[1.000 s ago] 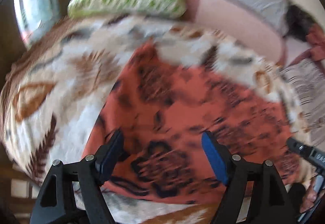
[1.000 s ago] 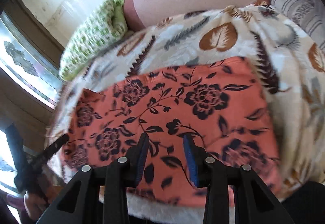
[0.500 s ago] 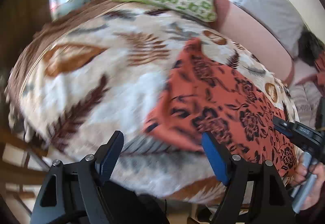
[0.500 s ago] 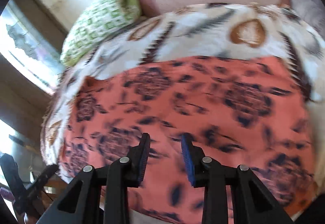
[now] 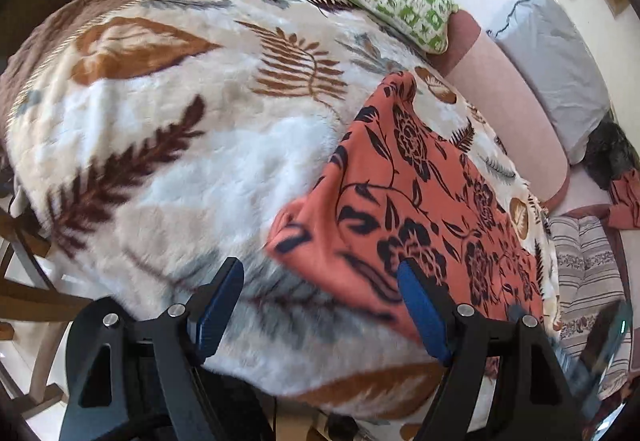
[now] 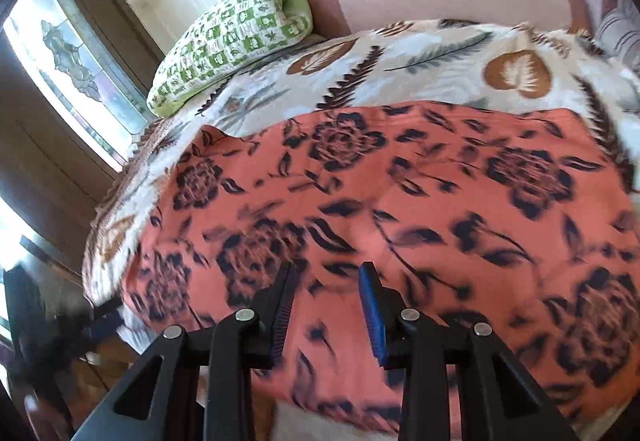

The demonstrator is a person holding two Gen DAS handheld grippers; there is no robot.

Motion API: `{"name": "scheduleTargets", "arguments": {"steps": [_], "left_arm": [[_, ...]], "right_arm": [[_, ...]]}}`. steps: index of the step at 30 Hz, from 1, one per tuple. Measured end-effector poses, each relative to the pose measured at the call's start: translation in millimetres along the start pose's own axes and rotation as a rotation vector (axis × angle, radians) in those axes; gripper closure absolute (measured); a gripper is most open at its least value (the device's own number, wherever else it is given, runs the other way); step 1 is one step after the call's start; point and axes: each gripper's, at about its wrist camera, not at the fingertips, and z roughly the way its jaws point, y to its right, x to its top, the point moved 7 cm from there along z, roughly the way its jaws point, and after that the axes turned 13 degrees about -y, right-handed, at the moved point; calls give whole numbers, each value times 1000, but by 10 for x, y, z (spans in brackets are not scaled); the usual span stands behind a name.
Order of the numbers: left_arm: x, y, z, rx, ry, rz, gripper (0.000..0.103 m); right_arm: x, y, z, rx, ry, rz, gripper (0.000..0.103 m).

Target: Fold small clothes

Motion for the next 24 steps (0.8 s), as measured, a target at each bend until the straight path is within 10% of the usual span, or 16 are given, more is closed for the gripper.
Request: {"name": "scheduleTargets", "arguments": {"steps": [3, 9, 13, 18, 24], "left_arm": [[150, 17, 142, -33, 4, -44, 24], [329, 72, 175, -40, 62, -27, 71], [317, 50, 197, -60, 84, -32, 70], [290, 14, 276, -166, 72, -60, 37], [220, 179, 342, 25, 82, 136, 50]], "right_arm": [[-214, 149, 162, -5, -90, 16, 67], [-322, 201, -110, 29, -56, 9, 67], [-200, 63, -126, 85, -51, 19, 67], [301, -386, 145, 156, -96, -17, 67], [912, -965, 918, 185, -218, -26, 67]]}}
